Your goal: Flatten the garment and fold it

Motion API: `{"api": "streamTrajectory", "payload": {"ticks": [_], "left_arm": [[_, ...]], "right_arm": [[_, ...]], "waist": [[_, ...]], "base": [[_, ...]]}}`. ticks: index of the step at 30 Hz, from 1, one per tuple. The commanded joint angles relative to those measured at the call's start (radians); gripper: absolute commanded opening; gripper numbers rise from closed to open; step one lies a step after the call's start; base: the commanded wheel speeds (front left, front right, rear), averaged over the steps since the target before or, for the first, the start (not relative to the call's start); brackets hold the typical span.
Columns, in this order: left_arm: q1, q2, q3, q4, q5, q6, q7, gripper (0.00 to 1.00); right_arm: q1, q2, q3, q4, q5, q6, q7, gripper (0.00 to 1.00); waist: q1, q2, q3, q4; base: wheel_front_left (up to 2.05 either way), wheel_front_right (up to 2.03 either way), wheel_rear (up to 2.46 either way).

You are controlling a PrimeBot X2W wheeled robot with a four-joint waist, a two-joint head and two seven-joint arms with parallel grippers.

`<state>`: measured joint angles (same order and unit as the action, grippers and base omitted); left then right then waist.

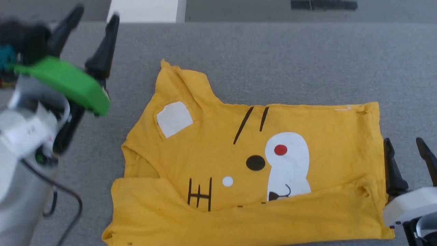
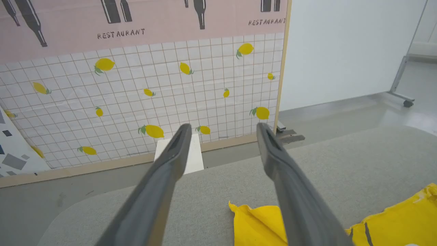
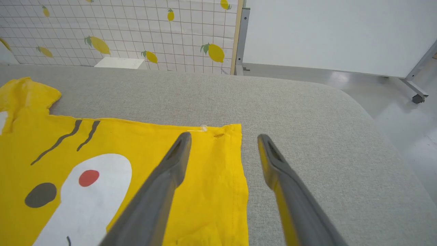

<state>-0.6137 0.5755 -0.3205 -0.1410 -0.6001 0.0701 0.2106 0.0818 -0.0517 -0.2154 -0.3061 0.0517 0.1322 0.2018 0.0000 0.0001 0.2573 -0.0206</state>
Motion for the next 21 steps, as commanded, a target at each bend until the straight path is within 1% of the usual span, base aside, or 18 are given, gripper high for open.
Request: {"api": "streamTrajectory", "payload": {"ticks": [1, 4, 6, 9, 14, 21], "left_arm": [[-0.071, 0.006, -0.017, 0.037, -0.007, -0.026, 0.038, 1.00], [-0.207, 0.000, -0.048, 0.123, -0.025, -0.079, 0.125, 1.00], [-0.275, -0.017, -0.053, 0.185, -0.055, -0.098, 0.170, 1.00], [-0.343, -0.012, -0.081, 0.270, -0.063, -0.130, 0.235, 1.00], [-0.383, -0.010, -0.108, 0.374, -0.101, -0.152, 0.330, 1.00], [-0.371, 0.017, -0.119, 0.425, -0.126, -0.151, 0.403, 1.00]], "right_arm": [[-0.030, 0.001, 0.009, -0.009, 0.000, -0.002, -0.003, 1.00], [-0.067, 0.001, 0.027, -0.015, 0.003, -0.002, -0.003, 1.00], [-0.092, 0.001, 0.038, -0.015, 0.008, -0.002, -0.005, 1.00], [-0.121, 0.001, 0.048, -0.007, 0.020, -0.002, -0.006, 1.00], [-0.151, 0.001, 0.056, 0.012, 0.028, -0.002, -0.015, 1.00], [-0.161, 0.001, 0.046, 0.020, 0.040, -0.002, -0.025, 1.00]], "waist": [[0.0000, -0.0001, 0.106, -0.010], [0.0000, -0.0001, 0.170, -0.026], [0.0000, -0.0001, 0.206, -0.037], [0.0000, -0.0001, 0.250, -0.054], [0.0000, -0.0001, 0.307, -0.084], [0.0000, -0.0001, 0.351, -0.109]], "base": [[0.00, 0.00, 0.00], [0.00, 0.00, 0.00], [0.00, 0.00, 0.00], [0.00, 0.00, 0.00], [0.00, 0.00, 0.00], [0.00, 0.00, 0.00]]}}
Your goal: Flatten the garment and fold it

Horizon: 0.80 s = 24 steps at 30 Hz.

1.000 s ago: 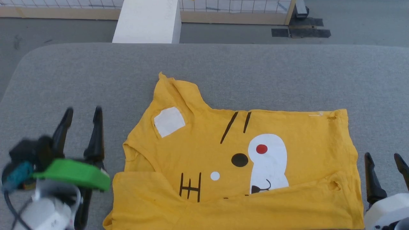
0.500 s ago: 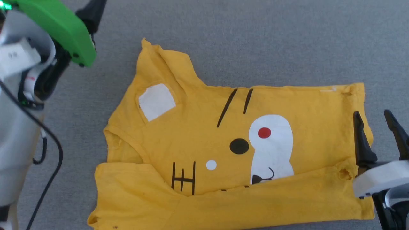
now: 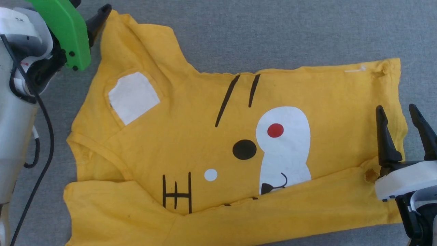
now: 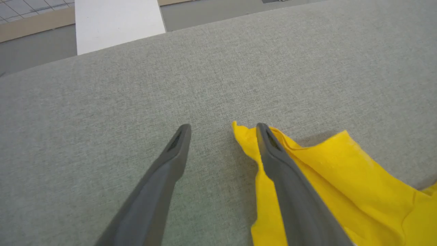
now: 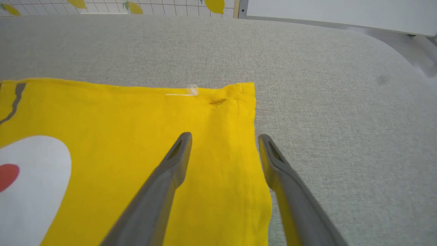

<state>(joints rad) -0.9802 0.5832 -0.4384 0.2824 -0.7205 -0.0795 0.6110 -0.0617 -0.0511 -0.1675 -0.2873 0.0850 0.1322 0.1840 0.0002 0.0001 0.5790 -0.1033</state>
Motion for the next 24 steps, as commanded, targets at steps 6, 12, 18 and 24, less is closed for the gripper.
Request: {"api": "streamTrajectory", "payload": {"ticks": [6, 12, 18, 24], "left_arm": [[0.014, 0.025, -0.006, 0.019, -0.024, 0.014, 0.057, 1.00], [0.051, 0.034, -0.031, 0.020, -0.060, 0.002, 0.129, 0.00], [0.056, 0.038, -0.012, -0.005, -0.065, 0.006, 0.086, 0.00], [0.054, 0.027, 0.003, -0.001, -0.052, 0.009, 0.008, 0.00]], "right_arm": [[-0.024, 0.001, -0.009, 0.007, 0.011, -0.002, -0.011, 1.00], [-0.036, 0.001, -0.006, 0.013, 0.011, -0.002, -0.007, 1.00], [-0.071, 0.001, 0.000, -0.002, -0.024, -0.002, 0.009, 1.00], [-0.170, -0.020, 0.010, -0.037, -0.050, -0.002, 0.054, 1.00]], "waist": [[-0.0002, -0.0001, 0.051, -0.035], [-0.0002, -0.0001, 0.061, -0.038], [-0.0002, -0.0001, 0.048, -0.026], [-0.0002, -0.0001, 0.009, -0.005]], "base": [[0.00, 0.00, 0.00], [0.00, 0.00, 0.00], [0.00, 0.00, 0.00], [0.00, 0.00, 0.00]]}}
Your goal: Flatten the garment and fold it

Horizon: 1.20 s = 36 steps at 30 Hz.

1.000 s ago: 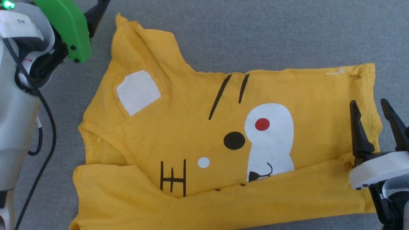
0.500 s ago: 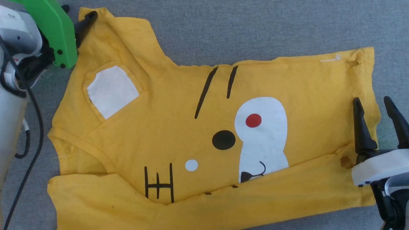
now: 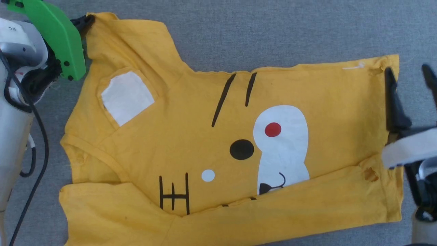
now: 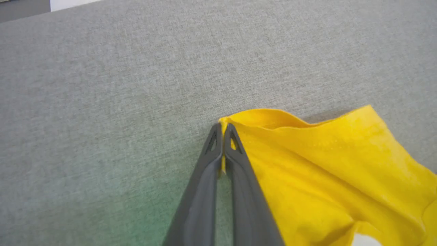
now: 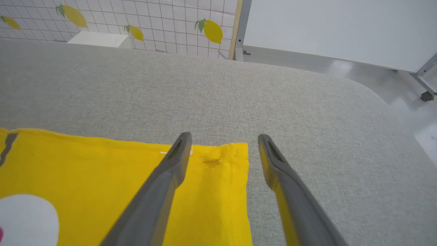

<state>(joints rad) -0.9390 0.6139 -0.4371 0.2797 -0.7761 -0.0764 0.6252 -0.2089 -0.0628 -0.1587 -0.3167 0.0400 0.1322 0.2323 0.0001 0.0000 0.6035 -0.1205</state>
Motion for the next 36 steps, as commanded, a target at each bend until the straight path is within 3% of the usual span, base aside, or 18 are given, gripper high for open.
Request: {"api": "streamTrajectory", "payload": {"ticks": [1, 7, 13, 20, 21, 22, 36], "left_arm": [[0.014, -0.005, 0.002, 0.003, 0.004, 0.005, -0.013, 0.00], [0.020, -0.015, 0.003, 0.003, 0.000, 0.002, -0.041, 0.00], [0.017, -0.032, -0.007, -0.004, -0.002, 0.000, -0.053, 0.00], [0.008, -0.046, -0.018, 0.001, -0.010, -0.007, -0.059, 0.00], [-0.004, -0.045, -0.021, 0.006, -0.011, -0.009, -0.056, 0.00], [-0.006, -0.045, -0.023, 0.007, -0.010, -0.009, -0.057, 0.00], [0.043, -0.042, 0.045, -0.013, -0.054, -0.019, -0.203, 0.00]], "right_arm": [[-0.041, -0.019, 0.001, -0.008, 0.000, -0.002, 0.020, 1.00], [-0.160, -0.072, -0.030, 0.026, 0.072, -0.002, 0.180, 1.00], [-0.219, -0.087, -0.104, 0.097, 0.095, -0.002, 0.426, 1.00], [-0.224, -0.085, -0.118, 0.155, 0.090, -0.002, 0.522, 1.00], [-0.241, -0.072, -0.104, 0.216, 0.083, -0.002, 0.548, 0.34], [-0.247, -0.071, -0.098, 0.224, 0.086, -0.002, 0.549, 0.00], [-0.257, -0.088, -0.108, 0.218, 0.124, -0.002, 0.439, 0.00]], "waist": [[-0.0001, 0.0000, -0.022, 0.016], [-0.0001, 0.0000, -0.038, 0.036], [-0.0001, 0.0000, -0.025, 0.060], [-0.0001, 0.0000, -0.010, 0.079], [-0.0001, 0.0000, -0.001, 0.083], [-0.0001, 0.0000, 0.000, 0.083], [-0.0001, 0.0000, -0.104, 0.095]], "base": [[0.00, 0.00, 0.00], [0.00, 0.00, 0.00], [0.00, 0.00, 0.00], [0.00, 0.00, 0.00], [0.00, 0.00, 0.00], [0.00, 0.00, 0.00], [0.00, 0.00, 0.00]]}}
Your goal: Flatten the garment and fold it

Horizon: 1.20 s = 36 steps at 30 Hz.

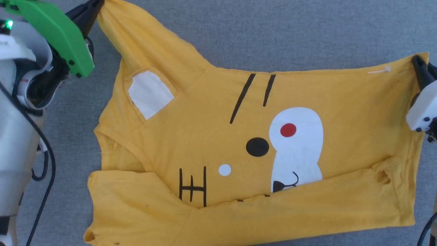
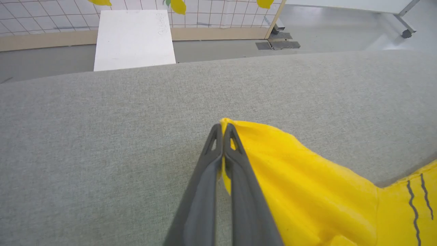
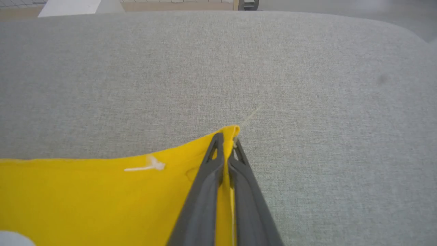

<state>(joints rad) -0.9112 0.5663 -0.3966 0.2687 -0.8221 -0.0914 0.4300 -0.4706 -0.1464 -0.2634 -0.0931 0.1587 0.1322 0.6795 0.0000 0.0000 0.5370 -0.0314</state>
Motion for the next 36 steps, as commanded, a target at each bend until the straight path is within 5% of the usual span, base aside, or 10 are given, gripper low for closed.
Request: {"api": "streamTrajectory", "payload": {"ticks": [1, 12, 15, 18, 26, 31, 33, 35, 36], "left_arm": [[0.034, 0.008, 0.014, -0.016, -0.017, -0.005, -0.025, 0.00], [0.353, 0.049, 0.105, -0.284, -0.111, 0.021, -0.148, 0.00], [0.473, 0.064, 0.128, -0.385, -0.131, 0.050, -0.167, 0.00], [0.791, 0.075, 0.185, -0.570, -0.175, 0.139, -0.225, 0.00], [1.061, 0.041, 0.150, -0.604, -0.214, 0.172, -0.252, 0.00], [1.092, 0.014, 0.102, -0.530, -0.204, 0.171, -0.252, 0.00], [1.069, -0.014, 0.070, -0.453, -0.187, 0.166, -0.258, 0.00], [1.052, -0.028, 0.060, -0.416, -0.178, 0.166, -0.265, 0.00], [1.042, -0.037, 0.060, -0.397, -0.172, 0.170, -0.274, 0.73]], "right_arm": [[0.018, -0.004, -0.010, -0.014, 0.011, -0.002, -0.016, 0.00], [0.231, 0.034, -0.081, -0.122, 0.072, -0.002, -0.069, 0.00], [0.299, 0.048, -0.090, -0.148, 0.091, -0.002, -0.077, 0.00], [0.449, 0.083, -0.128, -0.176, 0.142, -0.002, -0.104, 0.00], [0.612, 0.095, -0.138, -0.141, 0.192, -0.002, -0.132, 0.00], [0.646, 0.096, -0.092, -0.077, 0.182, -0.002, -0.162, 0.00], [0.626, 0.096, -0.070, -0.009, 0.151, -0.002, -0.197, 0.95], [0.613, 0.096, -0.068, 0.022, 0.138, -0.002, -0.208, 1.00], [0.606, 0.096, -0.066, 0.035, 0.132, -0.002, -0.212, 1.00]], "waist": [[0.0000, 0.0000, -0.055, 0.008], [0.0000, 0.0000, -0.232, 0.042], [0.0000, 0.0000, -0.268, 0.046], [0.0000, 0.0000, -0.319, 0.053], [0.0000, 0.0000, -0.331, 0.068], [0.0000, 0.0000, -0.338, 0.068], [0.0000, 0.0000, -0.350, 0.065], [0.0000, 0.0000, -0.356, 0.064], [0.0000, 0.0000, -0.360, 0.064]], "base": [[0.00, 0.00, 0.00], [0.00, 0.00, 0.00], [0.00, 0.00, 0.00], [0.00, 0.00, 0.00], [0.00, 0.00, 0.00], [0.00, 0.00, 0.00], [0.00, 0.00, 0.00], [0.00, 0.00, 0.00], [0.00, 0.00, 0.00]]}}
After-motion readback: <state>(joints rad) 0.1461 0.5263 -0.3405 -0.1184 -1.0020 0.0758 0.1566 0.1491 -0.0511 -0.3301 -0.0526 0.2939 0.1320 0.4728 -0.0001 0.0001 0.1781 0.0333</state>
